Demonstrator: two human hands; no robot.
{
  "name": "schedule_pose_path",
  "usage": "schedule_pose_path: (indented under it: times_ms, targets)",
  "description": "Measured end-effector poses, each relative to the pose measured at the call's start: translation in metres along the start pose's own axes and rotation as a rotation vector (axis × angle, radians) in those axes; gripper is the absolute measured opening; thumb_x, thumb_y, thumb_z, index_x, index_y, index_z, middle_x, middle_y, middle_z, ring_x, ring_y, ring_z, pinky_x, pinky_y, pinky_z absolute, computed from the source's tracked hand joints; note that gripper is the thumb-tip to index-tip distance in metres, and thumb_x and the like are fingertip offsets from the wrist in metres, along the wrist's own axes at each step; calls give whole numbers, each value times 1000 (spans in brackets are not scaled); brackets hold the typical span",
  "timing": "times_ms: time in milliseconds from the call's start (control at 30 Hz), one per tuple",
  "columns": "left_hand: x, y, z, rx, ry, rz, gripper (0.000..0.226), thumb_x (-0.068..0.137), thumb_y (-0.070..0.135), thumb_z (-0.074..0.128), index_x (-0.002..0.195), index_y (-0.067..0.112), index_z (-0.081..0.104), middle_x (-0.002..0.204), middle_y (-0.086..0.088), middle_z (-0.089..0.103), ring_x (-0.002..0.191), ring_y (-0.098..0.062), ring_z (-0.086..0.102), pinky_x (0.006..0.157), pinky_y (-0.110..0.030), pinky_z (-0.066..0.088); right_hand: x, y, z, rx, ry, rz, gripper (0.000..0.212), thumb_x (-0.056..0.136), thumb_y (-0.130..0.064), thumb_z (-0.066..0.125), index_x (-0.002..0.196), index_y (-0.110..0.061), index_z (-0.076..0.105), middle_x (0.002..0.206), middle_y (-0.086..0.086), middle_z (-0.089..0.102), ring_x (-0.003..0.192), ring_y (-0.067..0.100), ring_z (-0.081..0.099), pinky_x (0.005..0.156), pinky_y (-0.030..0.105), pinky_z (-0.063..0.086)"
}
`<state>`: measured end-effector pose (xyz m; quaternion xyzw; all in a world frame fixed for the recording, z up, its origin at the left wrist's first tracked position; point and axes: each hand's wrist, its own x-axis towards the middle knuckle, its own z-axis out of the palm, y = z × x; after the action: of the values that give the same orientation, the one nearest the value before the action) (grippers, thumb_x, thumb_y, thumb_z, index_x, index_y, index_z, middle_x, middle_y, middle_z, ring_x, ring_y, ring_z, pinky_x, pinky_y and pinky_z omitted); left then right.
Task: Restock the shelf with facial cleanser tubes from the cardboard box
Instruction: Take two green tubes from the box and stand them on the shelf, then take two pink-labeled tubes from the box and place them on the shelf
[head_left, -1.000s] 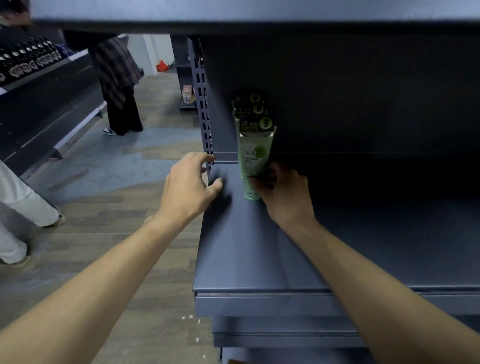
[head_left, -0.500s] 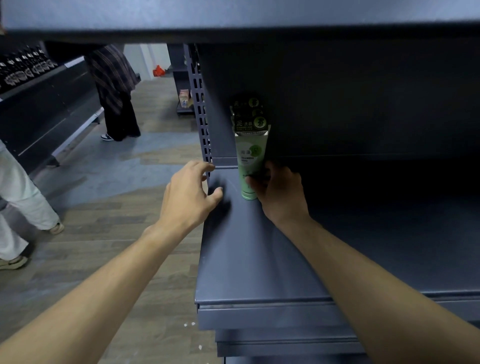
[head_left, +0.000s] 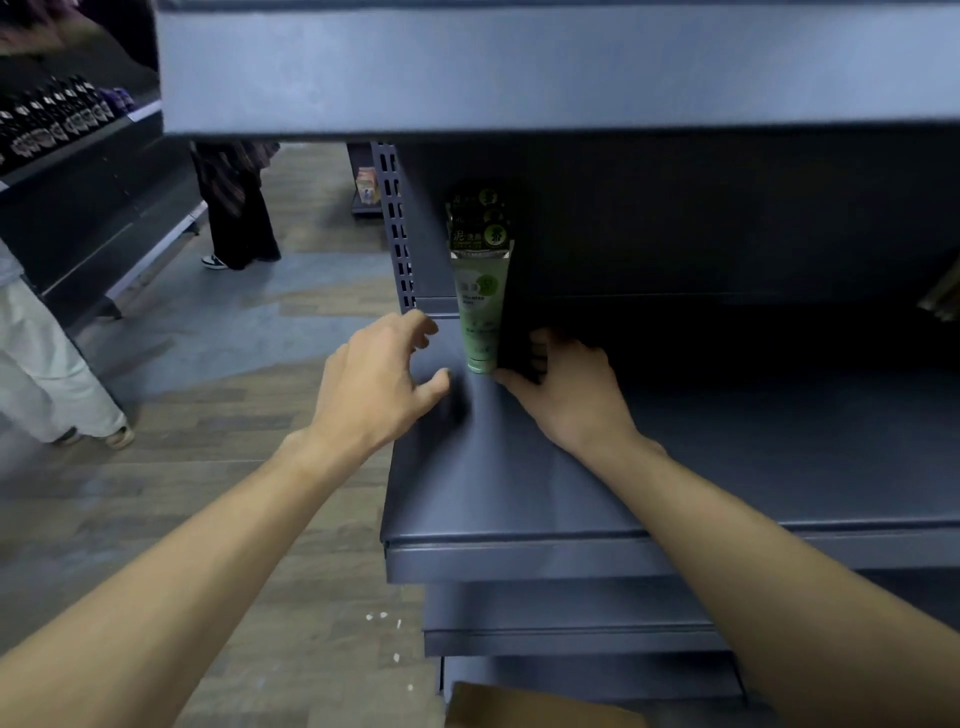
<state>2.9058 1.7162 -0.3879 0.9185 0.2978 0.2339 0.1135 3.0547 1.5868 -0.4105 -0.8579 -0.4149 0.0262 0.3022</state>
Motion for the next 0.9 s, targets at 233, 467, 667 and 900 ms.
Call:
schedule_pose_path:
  times_ms: [233, 467, 667, 900]
  targets:
    - [-91, 67, -16, 53, -66, 113, 36, 82, 42, 64, 113, 24, 59, 94, 9, 65, 91, -21, 64, 68, -35, 50, -100, 26, -67, 94, -25, -6, 49, 88, -44, 66, 126, -14, 58, 118, 2, 68, 110, 16, 64, 93, 37, 53]
    - [-199, 109, 24, 88, -286, 276, 37, 80, 51, 43, 96, 23, 59, 75, 7, 59, 74, -20, 65, 50, -30, 46, -232, 95, -107, -11, -20, 90, 41, 86, -41, 69, 118, -15, 63, 110, -4, 69, 101, 6, 65, 85, 34, 56]
    - [-249, 110, 87, 132, -558, 302, 31, 78, 44, 64, 95, 20, 59, 81, 2, 64, 79, -27, 66, 55, -34, 47, -291, 140, -70, -48, -128, 263, 44, 85, -42, 70, 119, -15, 63, 110, -2, 69, 102, 9, 65, 85, 35, 56]
    - [-296, 98, 156, 179, -803, 234, 32, 86, 44, 54, 108, 21, 56, 100, 2, 67, 95, -29, 65, 69, -35, 48, -338, 178, 5, -67, -300, 384, 47, 86, -46, 67, 122, -17, 59, 115, -2, 69, 104, 15, 66, 86, 36, 54]
